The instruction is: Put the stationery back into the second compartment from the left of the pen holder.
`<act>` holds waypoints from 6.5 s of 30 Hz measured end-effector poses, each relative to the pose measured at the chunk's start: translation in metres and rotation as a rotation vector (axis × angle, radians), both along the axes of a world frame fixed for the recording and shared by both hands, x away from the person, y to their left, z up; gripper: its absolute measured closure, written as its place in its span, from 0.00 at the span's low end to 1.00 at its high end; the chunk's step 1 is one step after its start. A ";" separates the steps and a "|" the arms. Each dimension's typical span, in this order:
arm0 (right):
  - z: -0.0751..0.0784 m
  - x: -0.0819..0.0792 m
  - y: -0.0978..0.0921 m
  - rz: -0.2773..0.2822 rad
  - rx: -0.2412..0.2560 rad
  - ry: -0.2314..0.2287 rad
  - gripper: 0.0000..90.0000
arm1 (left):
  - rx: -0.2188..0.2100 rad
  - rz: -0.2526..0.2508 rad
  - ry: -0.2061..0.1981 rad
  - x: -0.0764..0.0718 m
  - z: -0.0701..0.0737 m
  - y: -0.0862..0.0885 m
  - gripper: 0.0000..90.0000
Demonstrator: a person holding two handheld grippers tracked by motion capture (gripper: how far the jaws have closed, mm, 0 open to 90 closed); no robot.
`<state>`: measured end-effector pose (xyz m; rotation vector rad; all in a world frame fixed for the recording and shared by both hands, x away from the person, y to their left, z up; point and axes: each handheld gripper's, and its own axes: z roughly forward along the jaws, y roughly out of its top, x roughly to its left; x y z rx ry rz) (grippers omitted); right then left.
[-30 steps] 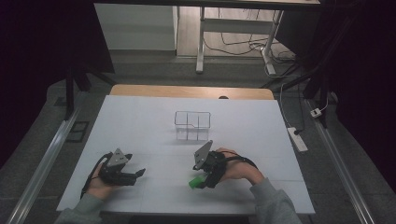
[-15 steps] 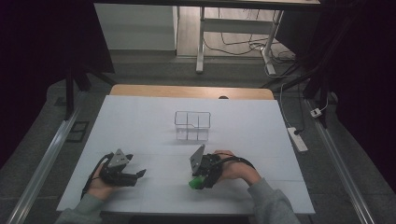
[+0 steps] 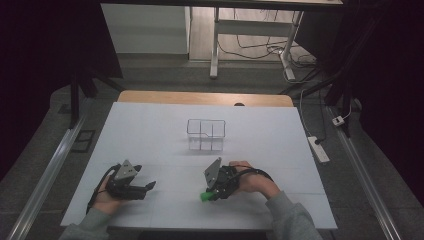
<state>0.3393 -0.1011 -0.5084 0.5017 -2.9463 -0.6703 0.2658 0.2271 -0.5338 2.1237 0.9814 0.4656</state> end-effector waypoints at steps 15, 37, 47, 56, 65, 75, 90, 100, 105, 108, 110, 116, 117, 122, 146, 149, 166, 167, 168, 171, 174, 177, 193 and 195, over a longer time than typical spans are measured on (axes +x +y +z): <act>0.022 0.012 -0.015 -0.145 0.135 0.014 0.75 | 0.002 0.001 0.004 0.001 -0.001 0.001 0.23; 0.057 0.030 -0.042 -0.414 0.427 0.039 0.75 | -0.003 0.007 0.004 0.001 -0.001 0.002 0.23; 0.060 0.037 -0.049 -0.525 0.513 0.036 0.75 | -0.012 0.009 0.000 0.002 -0.001 0.003 0.23; 0.071 0.038 -0.056 -0.604 0.607 -0.003 0.75 | -0.006 0.015 -0.003 0.002 -0.001 0.003 0.23; 0.079 0.036 -0.048 -0.650 0.676 -0.019 0.75 | -0.006 0.017 -0.007 0.003 0.000 0.002 0.23; 0.080 0.039 -0.041 -0.694 0.703 -0.038 0.75 | -0.029 0.008 -0.001 0.001 0.002 -0.001 0.23; 0.091 0.060 -0.025 -0.747 0.770 -0.046 0.75 | -0.012 0.006 0.011 0.002 -0.001 -0.001 0.23; 0.093 0.075 -0.026 -0.812 0.815 -0.036 0.75 | 0.014 -0.004 0.016 0.002 -0.004 -0.003 0.23; 0.095 0.084 -0.026 -0.844 0.835 -0.032 0.75 | 0.013 -0.003 0.017 0.002 -0.004 -0.004 0.23; 0.096 0.088 -0.024 -0.851 0.837 -0.042 0.75 | 0.014 -0.003 0.020 0.002 -0.004 -0.003 0.23; 0.097 0.093 -0.022 -0.863 0.843 -0.032 0.75 | 0.014 -0.003 0.022 0.002 -0.004 -0.002 0.23; 0.095 0.104 -0.014 -0.874 0.854 -0.029 0.75 | 0.014 -0.004 0.024 0.002 -0.005 -0.003 0.23; 0.095 0.105 -0.012 -0.877 0.855 -0.026 0.75 | 0.018 -0.005 0.022 0.002 -0.005 -0.003 0.23; 0.093 0.113 -0.004 -0.890 0.853 -0.032 0.75 | 0.020 -0.005 0.024 0.003 -0.005 -0.003 0.23; 0.080 0.144 0.020 -0.919 0.888 -0.012 0.75 | 0.034 -0.018 0.037 0.004 -0.007 -0.003 0.23; 0.077 0.145 0.023 -0.915 0.891 -0.008 0.75 | 0.037 -0.017 0.037 0.005 -0.007 -0.003 0.23; 0.074 0.143 0.009 -0.972 0.825 -0.012 0.52 | 0.059 -0.023 0.045 0.005 -0.010 -0.004 0.23; 0.074 0.142 0.009 -0.972 0.819 -0.007 0.52 | 0.061 -0.024 0.045 0.005 -0.010 -0.004 0.23; 0.074 0.142 0.008 -0.973 0.816 -0.001 0.52 | 0.063 -0.024 0.046 0.005 -0.010 -0.005 0.23; 0.074 0.139 0.007 -0.960 0.801 0.013 0.51 | 0.065 -0.025 0.048 0.005 -0.010 -0.005 0.23; 0.073 0.136 0.006 -0.940 0.792 0.010 0.51 | 0.067 -0.026 0.050 0.005 -0.011 -0.005 0.23; 0.073 0.134 0.005 -0.933 0.789 0.012 0.51 | 0.067 -0.027 0.050 0.005 -0.011 -0.005 0.23; 0.077 0.117 -0.023 -0.905 0.760 0.013 0.50 | 0.050 -0.023 0.045 0.006 -0.009 -0.003 0.23; 0.079 0.113 -0.029 -0.904 0.746 0.004 0.50 | 0.051 -0.023 0.044 0.006 -0.009 -0.004 0.23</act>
